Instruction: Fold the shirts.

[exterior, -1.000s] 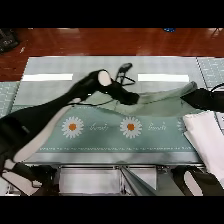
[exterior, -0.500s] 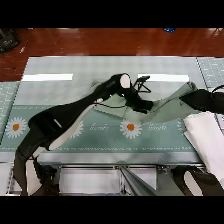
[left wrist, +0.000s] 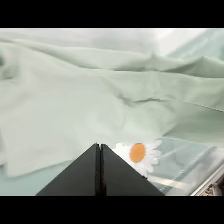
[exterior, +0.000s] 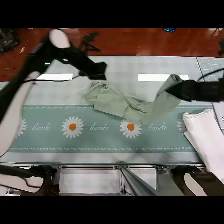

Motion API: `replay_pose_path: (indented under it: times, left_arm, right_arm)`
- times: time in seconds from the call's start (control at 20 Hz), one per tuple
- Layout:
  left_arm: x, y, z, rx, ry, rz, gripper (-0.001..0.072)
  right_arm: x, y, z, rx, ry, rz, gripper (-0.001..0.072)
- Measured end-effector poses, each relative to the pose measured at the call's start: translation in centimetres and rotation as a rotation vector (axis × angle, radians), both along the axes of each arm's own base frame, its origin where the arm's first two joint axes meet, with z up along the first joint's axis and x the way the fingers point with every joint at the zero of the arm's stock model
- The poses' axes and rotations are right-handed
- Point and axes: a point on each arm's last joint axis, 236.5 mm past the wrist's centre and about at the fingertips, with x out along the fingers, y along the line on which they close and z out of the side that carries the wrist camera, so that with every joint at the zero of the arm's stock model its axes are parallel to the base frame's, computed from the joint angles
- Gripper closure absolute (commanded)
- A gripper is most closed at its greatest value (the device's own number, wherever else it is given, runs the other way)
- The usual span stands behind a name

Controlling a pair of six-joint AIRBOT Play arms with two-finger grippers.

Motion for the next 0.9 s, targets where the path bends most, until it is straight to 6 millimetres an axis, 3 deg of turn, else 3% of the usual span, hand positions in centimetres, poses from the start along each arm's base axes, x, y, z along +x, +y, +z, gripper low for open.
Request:
replay_pose_path:
  times: [0.15, 0.3, 0.5, 0.65, 0.75, 0.8, 0.85, 0.9]
  left_arm:
    - [-1.9, 6.4, 3.2, 0.007, -0.122, 0.130, 0.0675]
    - [-5.9, 10.2, 4.3, 0.001, -0.209, 0.224, 0.0675]
    - [-10.6, 11.9, 3.5, -0.014, -0.254, 0.279, 0.0674]
    - [-12.3, 12.2, 2.7, -0.031, -0.253, 0.303, 0.0674]
    - [-12.7, 12.2, 2.3, -0.040, -0.247, 0.315, 0.0674]
    - [-12.8, 12.2, 2.2, -0.042, -0.249, 0.320, 0.0675]
    - [-12.8, 12.3, 2.0, -0.045, -0.247, 0.325, 0.0675]
    - [-12.8, 12.3, 1.7, -0.045, -0.246, 0.330, 0.0675]
  right_arm:
    - [3.7, 4.8, 0.4, 0.022, -0.015, 0.095, 0.0688]
    - [7.6, 11.5, -0.6, 0.056, -0.008, 0.195, 0.0687]
    - [11.0, 19.8, -4.3, 0.095, 0.038, 0.294, 0.0687]
    - [12.2, 23.7, -8.2, 0.102, 0.084, 0.331, 0.0687]
    - [12.9, 25.0, -10.3, 0.107, 0.108, 0.333, 0.0686]
    - [13.1, 25.4, -11.3, 0.106, 0.119, 0.332, 0.0662]
    - [13.3, 25.7, -12.0, 0.108, 0.130, 0.329, 0.0587]
    - [13.4, 25.9, -12.6, 0.109, 0.139, 0.326, 0.0403]
